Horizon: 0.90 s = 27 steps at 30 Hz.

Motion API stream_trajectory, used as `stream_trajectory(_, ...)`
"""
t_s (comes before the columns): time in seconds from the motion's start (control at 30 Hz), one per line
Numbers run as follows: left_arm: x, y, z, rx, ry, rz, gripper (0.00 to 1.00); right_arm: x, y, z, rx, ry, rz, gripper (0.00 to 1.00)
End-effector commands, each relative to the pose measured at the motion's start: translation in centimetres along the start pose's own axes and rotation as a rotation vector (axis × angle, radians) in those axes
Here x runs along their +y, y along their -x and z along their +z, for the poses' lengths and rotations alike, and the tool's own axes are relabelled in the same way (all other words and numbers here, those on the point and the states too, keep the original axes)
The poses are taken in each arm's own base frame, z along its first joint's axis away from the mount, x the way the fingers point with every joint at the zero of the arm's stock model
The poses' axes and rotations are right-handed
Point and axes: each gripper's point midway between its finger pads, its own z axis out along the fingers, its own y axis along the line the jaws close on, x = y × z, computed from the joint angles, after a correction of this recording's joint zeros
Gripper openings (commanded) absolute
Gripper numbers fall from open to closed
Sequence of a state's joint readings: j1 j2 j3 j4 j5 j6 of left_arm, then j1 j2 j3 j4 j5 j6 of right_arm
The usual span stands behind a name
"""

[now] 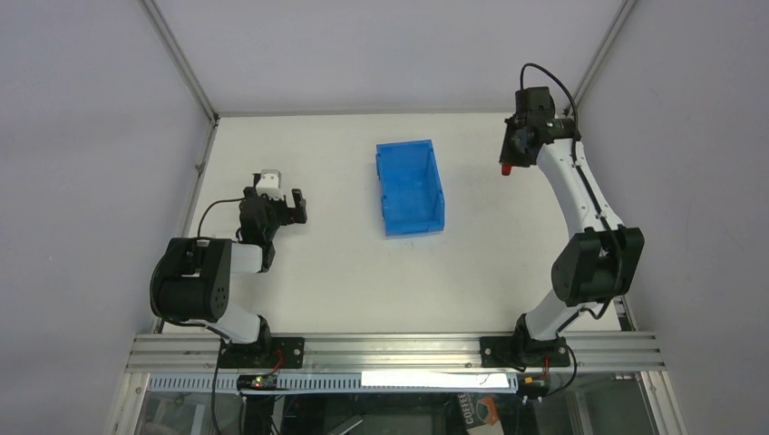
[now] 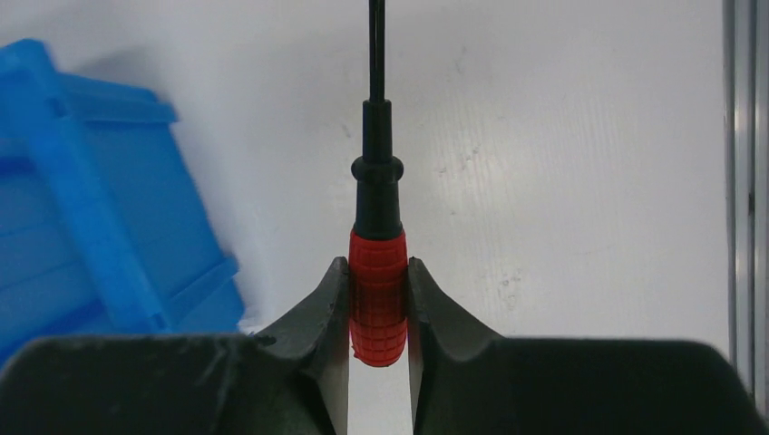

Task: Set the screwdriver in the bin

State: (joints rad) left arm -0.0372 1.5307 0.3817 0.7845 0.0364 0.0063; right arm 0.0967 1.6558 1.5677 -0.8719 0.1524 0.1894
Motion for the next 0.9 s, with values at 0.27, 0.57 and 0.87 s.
stream_trajectory(0.27, -0.2, 1.3, -0.1, -0.044, -0.016, -0.021, 0.99, 17.5, -2.1, -8.3, -0.109, 0.451, -0.088, 0.0)
stream_trajectory(0.57, -0.2, 1.4, -0.1, -0.045, -0.015, -0.022, 0.99, 22.5, -5.3, -3.2, -0.101, 0.387, -0.165, 0.01)
stream_trajectory(0.87, -0.2, 1.4, -0.1, -0.045, -0.015, -0.021, 0.99, 24.3, -9.4, 4.0, -0.064, 0.327, -0.231, 0.07)
